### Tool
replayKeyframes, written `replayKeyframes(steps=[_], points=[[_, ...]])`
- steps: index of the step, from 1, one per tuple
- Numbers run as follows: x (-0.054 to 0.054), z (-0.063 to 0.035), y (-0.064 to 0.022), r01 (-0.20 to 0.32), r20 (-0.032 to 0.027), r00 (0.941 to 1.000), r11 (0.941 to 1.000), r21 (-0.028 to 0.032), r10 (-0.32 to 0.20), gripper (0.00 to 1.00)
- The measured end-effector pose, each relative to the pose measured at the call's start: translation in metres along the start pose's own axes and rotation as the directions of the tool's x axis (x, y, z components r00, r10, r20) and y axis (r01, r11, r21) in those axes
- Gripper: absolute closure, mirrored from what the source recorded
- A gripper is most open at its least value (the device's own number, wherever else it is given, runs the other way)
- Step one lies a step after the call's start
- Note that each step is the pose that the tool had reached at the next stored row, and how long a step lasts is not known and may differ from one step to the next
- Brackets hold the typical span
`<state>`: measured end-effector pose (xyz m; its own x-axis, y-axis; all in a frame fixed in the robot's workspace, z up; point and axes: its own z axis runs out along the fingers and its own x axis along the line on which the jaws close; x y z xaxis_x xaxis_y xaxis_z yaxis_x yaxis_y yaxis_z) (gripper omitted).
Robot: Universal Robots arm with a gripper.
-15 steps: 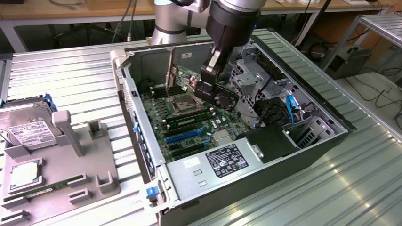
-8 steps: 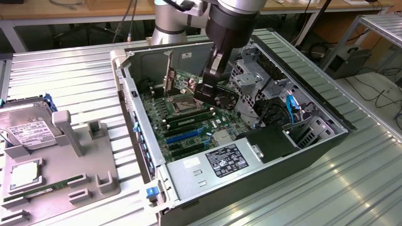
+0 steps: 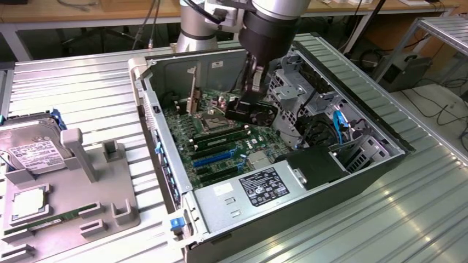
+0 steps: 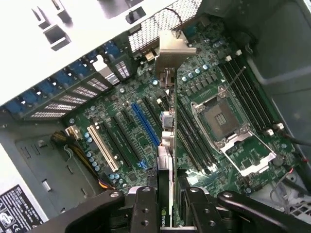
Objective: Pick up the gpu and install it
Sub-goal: 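Insert the gpu into the slot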
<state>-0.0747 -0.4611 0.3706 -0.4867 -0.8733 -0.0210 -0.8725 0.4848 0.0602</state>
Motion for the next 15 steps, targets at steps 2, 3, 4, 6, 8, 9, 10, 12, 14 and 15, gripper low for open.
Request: replayKeyframes(steps=[2, 3, 4, 6, 8, 9, 10, 12, 14, 15], points=[[0.0000, 0.0008, -0.0001, 0.046, -0.0026, 0.9990, 0.9990, -0.0008, -0.046, 0.74], [0.0000, 0.0012, -0.0001, 0.066, -0.0037, 0.9978, 0.9978, -0.0011, -0.066, 0.74], [0.0000, 0.0016, -0.0001, 0.089, -0.0051, 0.9960, 0.9960, -0.0016, -0.089, 0.74], [0.0000, 0.0025, -0.0002, 0.138, -0.0077, 0.9904, 0.9904, -0.0026, -0.138, 0.74], [0.0001, 0.0032, -0.0002, 0.176, -0.0098, 0.9843, 0.9843, -0.0035, -0.176, 0.74], [0.0001, 0.0036, -0.0002, 0.198, -0.0110, 0.9801, 0.9801, -0.0039, -0.198, 0.74], [0.0001, 0.0040, -0.0003, 0.218, -0.0119, 0.9758, 0.9759, -0.0043, -0.218, 0.74], [0.0001, 0.0050, -0.0004, 0.263, -0.0140, 0.9648, 0.9649, -0.0046, -0.263, 0.74], [0.0001, 0.0056, -0.0004, 0.291, -0.0154, 0.9566, 0.9567, -0.0045, -0.291, 0.74], [0.0001, 0.0060, -0.0004, 0.308, -0.0160, 0.9513, 0.9514, -0.0044, -0.308, 0.74]])
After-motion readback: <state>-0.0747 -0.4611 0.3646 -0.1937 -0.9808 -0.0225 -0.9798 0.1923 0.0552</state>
